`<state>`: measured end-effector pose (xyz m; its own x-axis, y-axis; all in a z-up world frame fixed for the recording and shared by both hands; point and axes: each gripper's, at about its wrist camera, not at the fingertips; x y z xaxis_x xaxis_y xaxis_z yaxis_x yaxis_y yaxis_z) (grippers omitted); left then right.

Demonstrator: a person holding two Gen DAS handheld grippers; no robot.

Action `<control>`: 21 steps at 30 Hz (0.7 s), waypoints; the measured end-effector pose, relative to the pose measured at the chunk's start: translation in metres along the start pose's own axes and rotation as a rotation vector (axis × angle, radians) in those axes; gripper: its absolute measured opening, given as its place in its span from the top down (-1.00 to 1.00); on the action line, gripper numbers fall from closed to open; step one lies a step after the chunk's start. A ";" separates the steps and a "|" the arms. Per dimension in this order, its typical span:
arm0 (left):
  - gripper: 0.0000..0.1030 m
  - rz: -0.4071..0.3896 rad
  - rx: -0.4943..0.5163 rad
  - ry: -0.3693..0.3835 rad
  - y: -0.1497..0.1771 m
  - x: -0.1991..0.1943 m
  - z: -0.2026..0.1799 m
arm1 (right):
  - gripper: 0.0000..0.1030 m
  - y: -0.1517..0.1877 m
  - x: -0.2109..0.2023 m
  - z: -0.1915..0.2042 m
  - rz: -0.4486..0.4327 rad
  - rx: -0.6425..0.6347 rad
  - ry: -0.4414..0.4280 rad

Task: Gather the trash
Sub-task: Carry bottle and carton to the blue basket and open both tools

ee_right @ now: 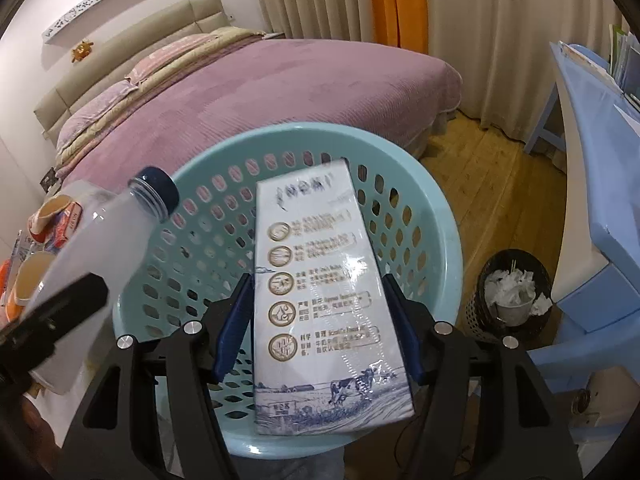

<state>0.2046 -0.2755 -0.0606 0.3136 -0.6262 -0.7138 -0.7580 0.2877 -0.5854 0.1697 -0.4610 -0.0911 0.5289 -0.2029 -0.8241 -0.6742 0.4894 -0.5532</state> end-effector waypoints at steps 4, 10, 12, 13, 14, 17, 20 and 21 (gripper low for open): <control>-0.27 0.014 -0.010 0.004 -0.002 0.005 0.001 | -0.19 0.003 0.001 -0.009 0.007 0.025 -0.006; -0.41 -0.044 0.006 0.046 0.002 -0.031 -0.004 | -0.20 0.006 -0.020 -0.028 -0.017 0.062 -0.024; -0.43 -0.066 0.020 0.056 0.004 -0.048 -0.005 | -0.20 0.009 -0.036 -0.029 -0.037 0.069 -0.034; -0.43 -0.077 0.029 0.055 0.007 -0.056 -0.006 | -0.20 0.009 -0.041 -0.030 -0.045 0.068 -0.033; -0.43 -0.084 0.035 0.054 0.010 -0.063 -0.007 | -0.20 0.009 -0.047 -0.029 -0.054 0.068 -0.030; -0.43 -0.107 0.050 0.047 0.016 -0.086 -0.007 | -0.20 0.012 -0.071 -0.020 -0.082 0.064 -0.039; -0.43 -0.143 0.057 0.031 0.028 -0.118 0.002 | -0.20 0.014 -0.096 -0.005 -0.120 0.052 -0.045; -0.43 -0.156 0.055 0.020 0.032 -0.129 0.007 | -0.20 0.014 -0.102 -0.001 -0.130 0.050 -0.044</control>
<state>0.1439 -0.1806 0.0105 0.4125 -0.6808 -0.6052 -0.6683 0.2253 -0.7089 0.1061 -0.4343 -0.0147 0.6327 -0.2308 -0.7392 -0.5727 0.5030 -0.6473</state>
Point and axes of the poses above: each gripper's, at about its wrist camera, not at the fingertips, and x roughly the way its jaws point, z to its left, y to its underside, and after that the axes turned 4 degrees about y, right-handed
